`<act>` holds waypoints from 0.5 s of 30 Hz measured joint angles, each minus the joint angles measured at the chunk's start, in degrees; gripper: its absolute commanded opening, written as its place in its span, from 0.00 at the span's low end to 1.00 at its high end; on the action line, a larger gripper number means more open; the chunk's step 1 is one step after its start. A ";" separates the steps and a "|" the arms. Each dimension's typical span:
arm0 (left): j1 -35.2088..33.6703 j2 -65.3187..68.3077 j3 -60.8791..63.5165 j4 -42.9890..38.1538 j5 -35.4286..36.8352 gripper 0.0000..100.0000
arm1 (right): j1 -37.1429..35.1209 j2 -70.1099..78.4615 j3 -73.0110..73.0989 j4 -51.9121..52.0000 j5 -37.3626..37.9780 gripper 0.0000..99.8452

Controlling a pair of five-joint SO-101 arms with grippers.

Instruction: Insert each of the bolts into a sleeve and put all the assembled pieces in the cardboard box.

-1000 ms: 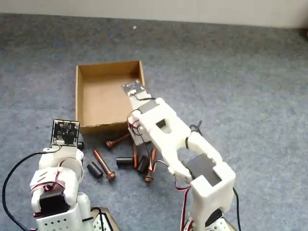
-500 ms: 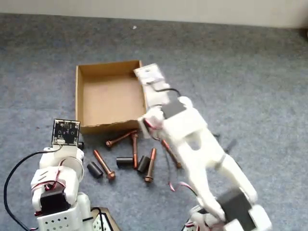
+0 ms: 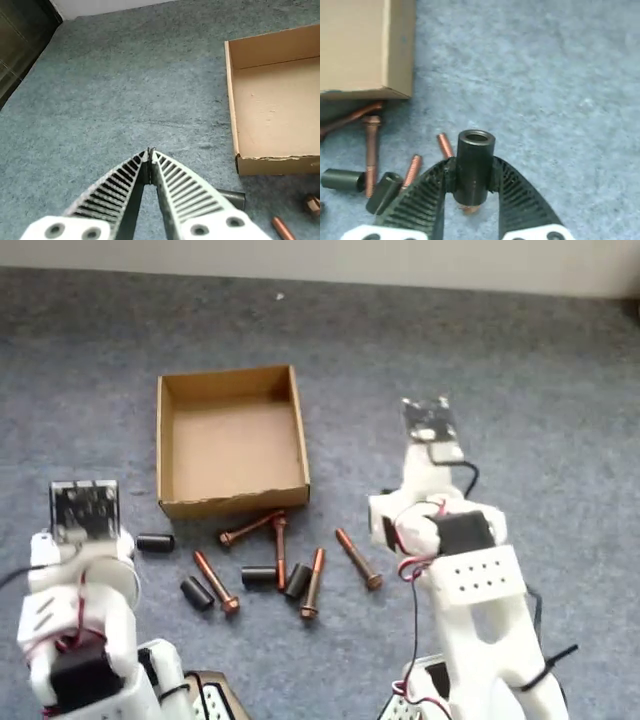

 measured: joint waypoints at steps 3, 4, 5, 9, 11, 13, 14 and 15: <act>0.00 13.54 -7.47 -1.05 0.00 0.04 | 2.73 -1.14 3.87 -3.78 0.00 0.00; 0.00 18.81 -10.20 -1.32 0.00 0.04 | 3.52 -1.14 5.27 -4.92 0.00 0.00; 0.00 24.18 -12.92 -1.41 0.00 0.04 | 4.22 -1.14 6.42 -6.07 0.00 0.00; 0.00 45.01 -22.33 -3.60 -0.26 0.05 | 7.38 -1.14 11.08 -10.90 0.00 0.00; -0.09 55.03 -26.37 -5.71 -0.26 0.05 | 8.70 -1.14 12.57 -12.84 0.00 0.00; -0.09 64.88 -30.15 -8.18 -0.26 0.05 | 10.02 -1.14 13.45 -14.24 0.00 0.00; -0.09 69.27 -31.91 -9.23 -0.26 0.05 | 10.37 -1.14 13.54 -14.51 0.00 0.00; 0.09 73.85 -33.85 -10.11 -0.26 0.05 | 10.37 -1.14 13.54 -14.77 0.00 0.00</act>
